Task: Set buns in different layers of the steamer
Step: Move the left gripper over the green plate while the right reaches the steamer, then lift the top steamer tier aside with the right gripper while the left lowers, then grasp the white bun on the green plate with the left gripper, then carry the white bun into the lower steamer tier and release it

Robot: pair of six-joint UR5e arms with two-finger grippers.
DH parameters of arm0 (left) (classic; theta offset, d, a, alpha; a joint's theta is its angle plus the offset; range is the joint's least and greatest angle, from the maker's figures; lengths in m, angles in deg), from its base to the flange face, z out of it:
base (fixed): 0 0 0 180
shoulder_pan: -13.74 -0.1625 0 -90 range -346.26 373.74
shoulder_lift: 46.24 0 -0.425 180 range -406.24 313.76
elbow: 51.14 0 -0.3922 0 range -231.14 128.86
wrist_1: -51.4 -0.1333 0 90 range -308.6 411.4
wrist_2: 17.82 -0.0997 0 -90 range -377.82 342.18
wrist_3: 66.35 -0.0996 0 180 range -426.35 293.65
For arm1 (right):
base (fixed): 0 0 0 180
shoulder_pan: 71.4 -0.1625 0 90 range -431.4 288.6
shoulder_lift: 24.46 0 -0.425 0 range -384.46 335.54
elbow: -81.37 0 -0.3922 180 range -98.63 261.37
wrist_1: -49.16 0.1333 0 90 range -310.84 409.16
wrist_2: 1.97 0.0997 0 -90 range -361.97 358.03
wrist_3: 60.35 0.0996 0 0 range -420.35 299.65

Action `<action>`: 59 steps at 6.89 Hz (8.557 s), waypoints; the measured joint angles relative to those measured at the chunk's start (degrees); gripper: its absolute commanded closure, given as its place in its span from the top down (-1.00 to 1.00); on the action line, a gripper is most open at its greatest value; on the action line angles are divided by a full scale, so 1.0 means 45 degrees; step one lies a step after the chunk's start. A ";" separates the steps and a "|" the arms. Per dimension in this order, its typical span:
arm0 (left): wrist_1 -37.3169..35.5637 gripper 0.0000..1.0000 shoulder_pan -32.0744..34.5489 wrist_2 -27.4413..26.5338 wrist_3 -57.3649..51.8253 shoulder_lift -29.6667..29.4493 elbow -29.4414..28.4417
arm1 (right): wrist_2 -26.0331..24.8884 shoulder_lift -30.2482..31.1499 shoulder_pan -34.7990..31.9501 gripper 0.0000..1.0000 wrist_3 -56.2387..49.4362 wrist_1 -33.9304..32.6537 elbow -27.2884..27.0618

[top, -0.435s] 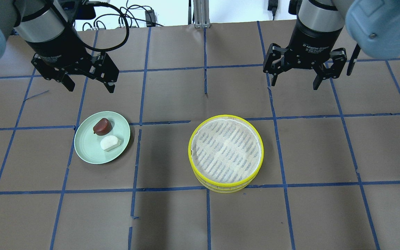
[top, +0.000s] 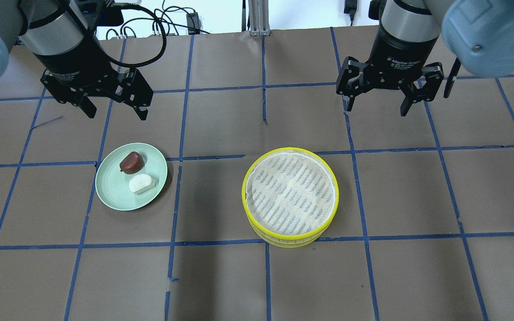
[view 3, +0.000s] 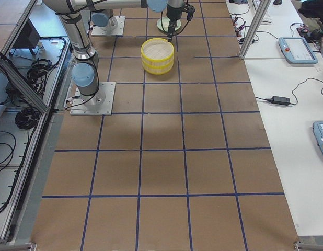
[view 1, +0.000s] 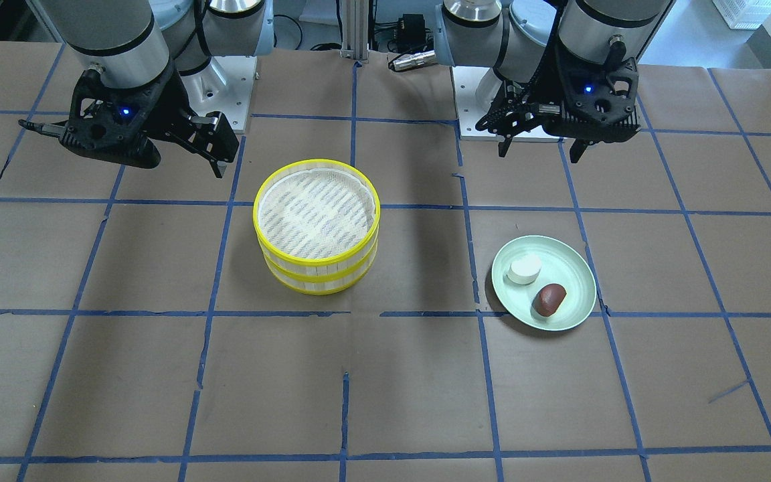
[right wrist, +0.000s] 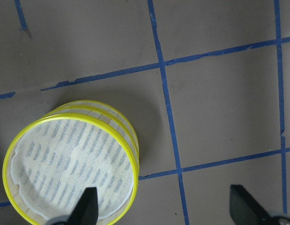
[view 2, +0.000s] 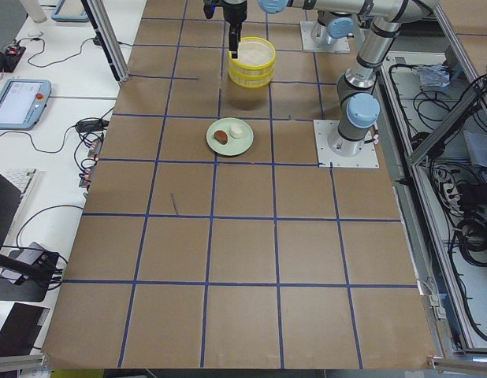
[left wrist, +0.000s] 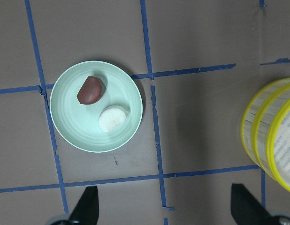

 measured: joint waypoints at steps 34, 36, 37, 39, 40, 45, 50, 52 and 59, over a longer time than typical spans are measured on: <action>-0.8659 0.81 -0.2828 -0.0196 0.1856 -0.4333 0.4953 | -0.1144 0.0130 0.3508 -0.83 -0.4692 0.2499 -0.0123; -0.8554 0.70 -0.2781 0.0177 0.4047 -0.4043 0.5759 | -0.1198 0.0155 0.3539 -0.83 -0.4704 0.2568 -0.0142; -0.8590 0.65 -0.2782 0.0495 0.4628 -0.4068 0.5904 | -0.1227 0.0161 0.3545 -0.83 -0.4730 0.2605 -0.0143; -0.8518 -0.09 -0.2786 0.0983 0.5359 -0.4094 0.6061 | -0.1254 0.0162 0.3549 -0.82 -0.4766 0.2626 -0.0126; -0.8487 -0.60 -0.2786 0.1010 0.5450 -0.4100 0.6148 | -0.1261 0.0162 0.3555 -0.82 -0.4769 0.2628 -0.0111; -0.8473 -0.94 -0.2746 -0.0187 0.5150 -0.3923 0.6065 | -0.1264 0.0163 0.3853 -0.81 -0.4772 0.2660 -0.0022; -0.7441 -0.91 0.2229 0.0649 0.7114 -0.3352 0.4073 | -0.1271 0.0163 0.3863 -0.81 -0.4771 0.2726 -0.0031; -0.8036 -0.43 0.4667 0.1776 0.8737 -0.3688 0.3993 | -0.1265 0.0163 0.3863 -0.81 -0.4772 0.2726 -0.0031; -0.7916 0.79 0.4664 0.0650 0.9020 -0.4070 0.3430 | -0.1114 0.0188 0.3687 -0.84 -0.4542 0.2713 -0.0164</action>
